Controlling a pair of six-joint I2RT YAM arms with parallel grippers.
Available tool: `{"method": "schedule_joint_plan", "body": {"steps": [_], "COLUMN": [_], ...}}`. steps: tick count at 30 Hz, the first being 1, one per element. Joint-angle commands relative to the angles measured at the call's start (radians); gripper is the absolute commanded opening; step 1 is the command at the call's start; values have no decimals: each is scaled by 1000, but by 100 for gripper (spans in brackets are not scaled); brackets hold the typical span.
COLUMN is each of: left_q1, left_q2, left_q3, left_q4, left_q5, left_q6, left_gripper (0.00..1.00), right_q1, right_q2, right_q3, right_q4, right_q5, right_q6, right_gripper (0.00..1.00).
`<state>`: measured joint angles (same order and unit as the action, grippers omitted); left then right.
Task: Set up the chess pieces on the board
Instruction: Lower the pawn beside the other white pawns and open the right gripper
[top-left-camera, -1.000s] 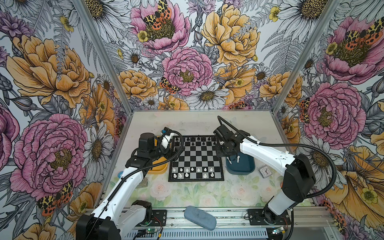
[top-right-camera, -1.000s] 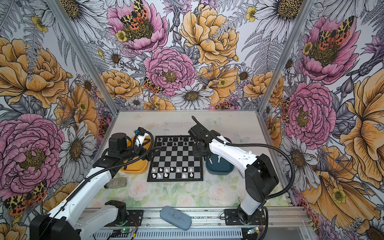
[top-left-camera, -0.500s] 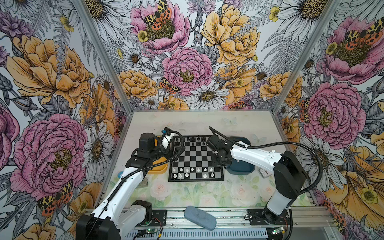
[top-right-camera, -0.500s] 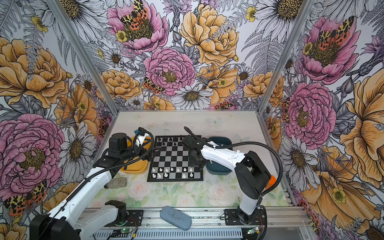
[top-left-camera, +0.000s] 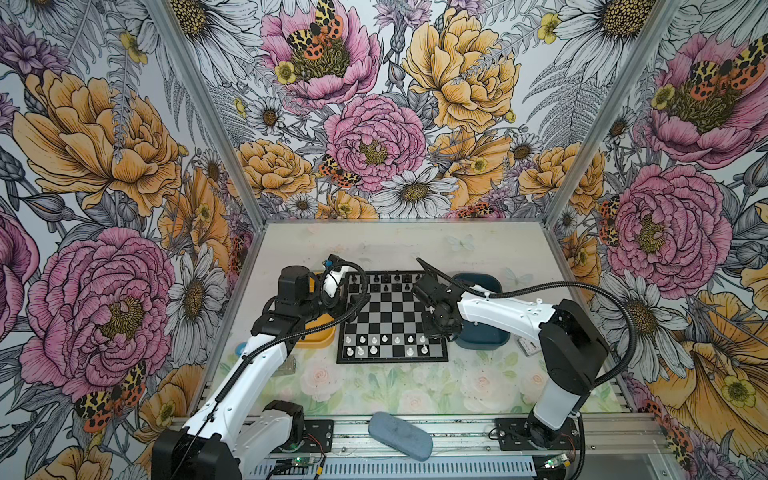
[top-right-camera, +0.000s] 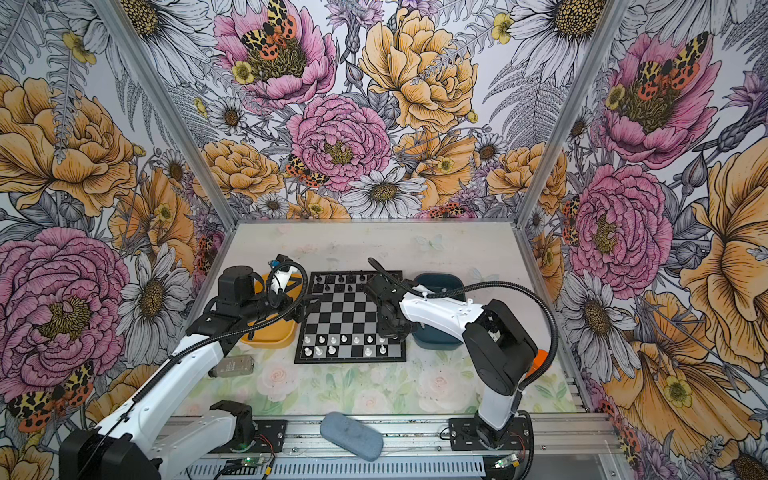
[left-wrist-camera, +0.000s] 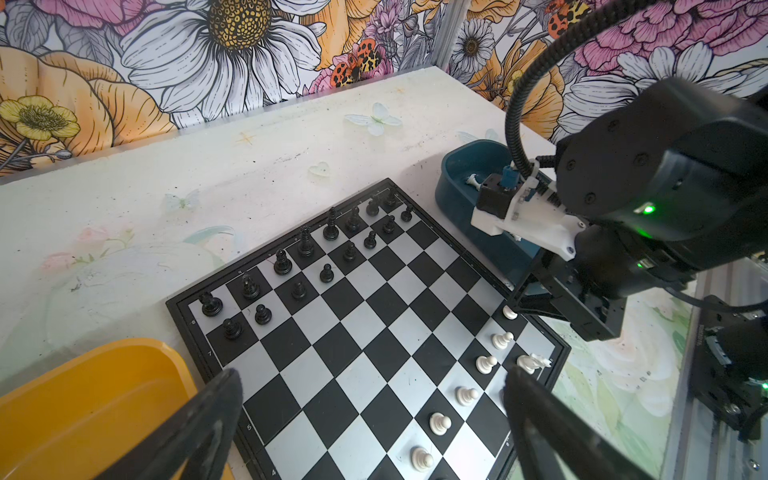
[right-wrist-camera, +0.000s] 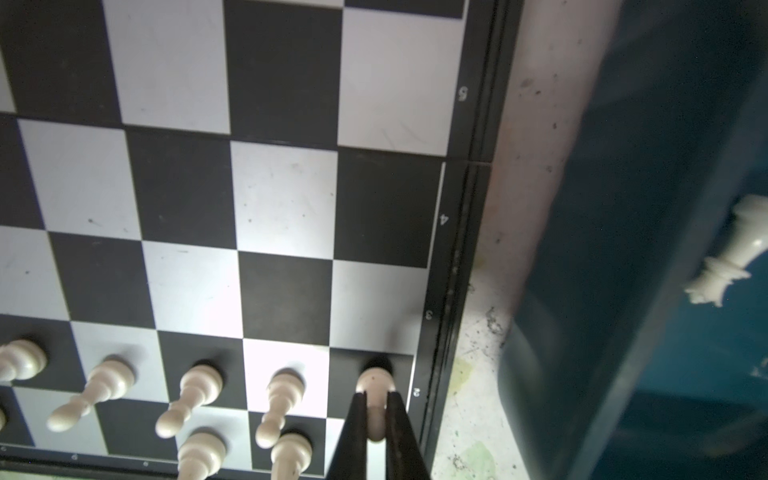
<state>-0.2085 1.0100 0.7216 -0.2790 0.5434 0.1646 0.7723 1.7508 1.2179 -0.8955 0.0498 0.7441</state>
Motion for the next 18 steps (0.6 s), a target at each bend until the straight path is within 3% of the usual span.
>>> {"method": "schedule_joint_plan", "body": {"steps": [1,18], "left_q1": [-5,-7], "left_q2": [-16,-17], "left_q3": [16,16], "left_q4": [40,38], "left_q5": [18,18], "left_q6": [3,2], "left_gripper": [99,99], "right_q1": [11,15], "right_q2": [13,30], "right_q3": [-6,-18], "right_q4": [23,23], "right_q5": [-7,-11], "right_q6": [16,25], "right_gripper": [0,0]}}
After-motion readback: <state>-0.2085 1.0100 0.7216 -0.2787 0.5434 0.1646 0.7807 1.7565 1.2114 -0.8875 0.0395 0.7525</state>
